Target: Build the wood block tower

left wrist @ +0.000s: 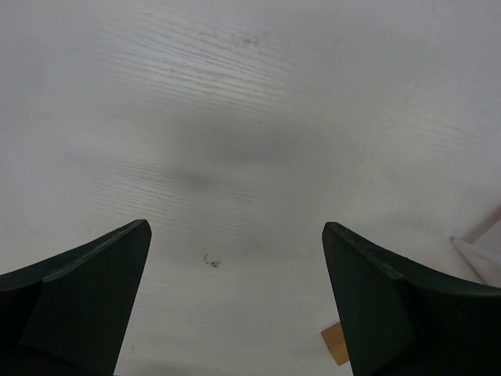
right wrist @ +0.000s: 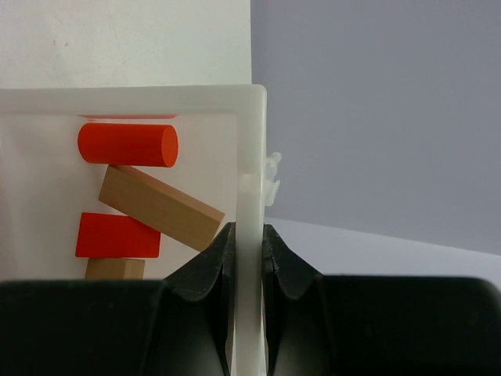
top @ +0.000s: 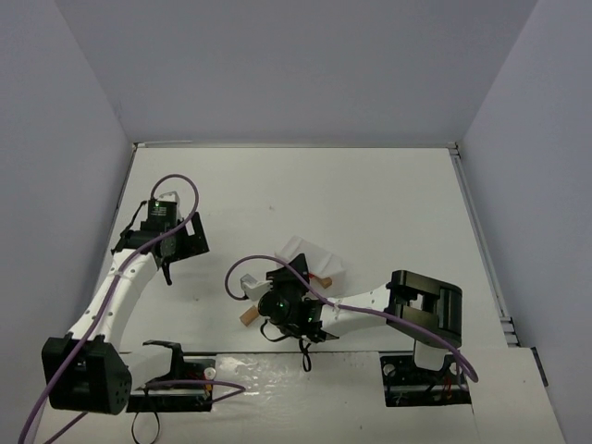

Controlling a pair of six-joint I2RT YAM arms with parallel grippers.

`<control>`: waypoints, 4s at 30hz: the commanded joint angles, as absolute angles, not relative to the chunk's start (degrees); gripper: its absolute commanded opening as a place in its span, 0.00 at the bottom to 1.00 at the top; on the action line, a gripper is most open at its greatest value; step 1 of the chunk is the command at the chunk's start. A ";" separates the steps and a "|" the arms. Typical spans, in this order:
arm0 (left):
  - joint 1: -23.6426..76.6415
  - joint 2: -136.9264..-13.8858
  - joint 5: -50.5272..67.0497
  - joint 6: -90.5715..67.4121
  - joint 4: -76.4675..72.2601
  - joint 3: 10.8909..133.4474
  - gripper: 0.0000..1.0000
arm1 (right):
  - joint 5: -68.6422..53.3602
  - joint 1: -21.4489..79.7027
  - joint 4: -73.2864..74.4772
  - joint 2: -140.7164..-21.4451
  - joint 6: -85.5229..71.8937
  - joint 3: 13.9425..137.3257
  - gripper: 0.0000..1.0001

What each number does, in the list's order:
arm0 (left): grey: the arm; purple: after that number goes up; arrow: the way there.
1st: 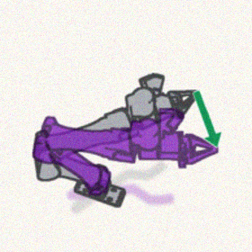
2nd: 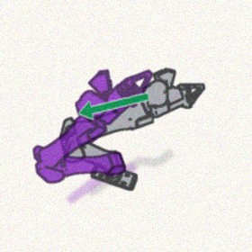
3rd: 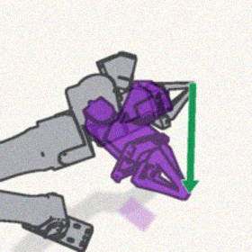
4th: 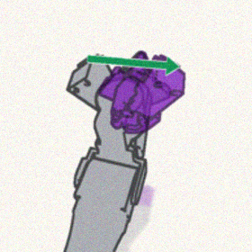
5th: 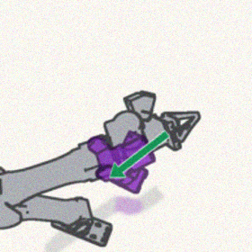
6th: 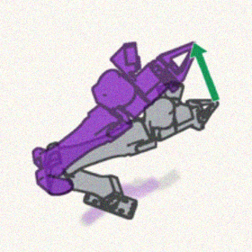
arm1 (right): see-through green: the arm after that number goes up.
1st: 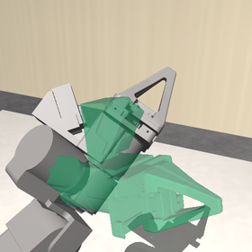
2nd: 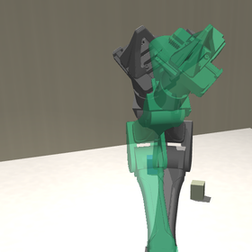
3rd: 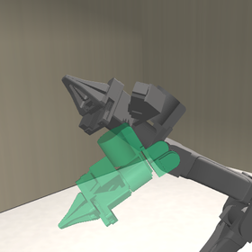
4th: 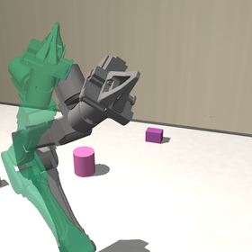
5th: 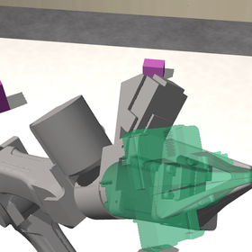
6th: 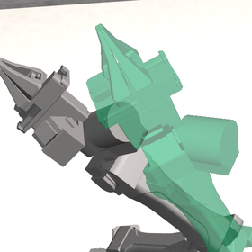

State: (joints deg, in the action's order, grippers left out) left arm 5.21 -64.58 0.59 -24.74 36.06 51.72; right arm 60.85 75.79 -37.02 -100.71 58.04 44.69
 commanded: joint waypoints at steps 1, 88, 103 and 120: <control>5.45 -66.37 3.87 -26.37 31.12 52.37 0.89 | 65.70 76.05 -42.80 -97.22 59.22 45.46 0.00; 5.98 -61.83 5.87 -19.68 40.47 61.04 0.84 | 15.75 0.80 0.76 -99.55 -3.55 84.89 0.00; 5.89 -62.44 4.22 -15.36 43.77 64.79 0.84 | -7.30 -15.41 11.69 -129.11 -0.50 115.81 0.00; 6.00 -64.66 4.65 -16.70 43.66 64.53 0.84 | 9.09 -4.77 11.69 -116.85 5.67 109.94 0.76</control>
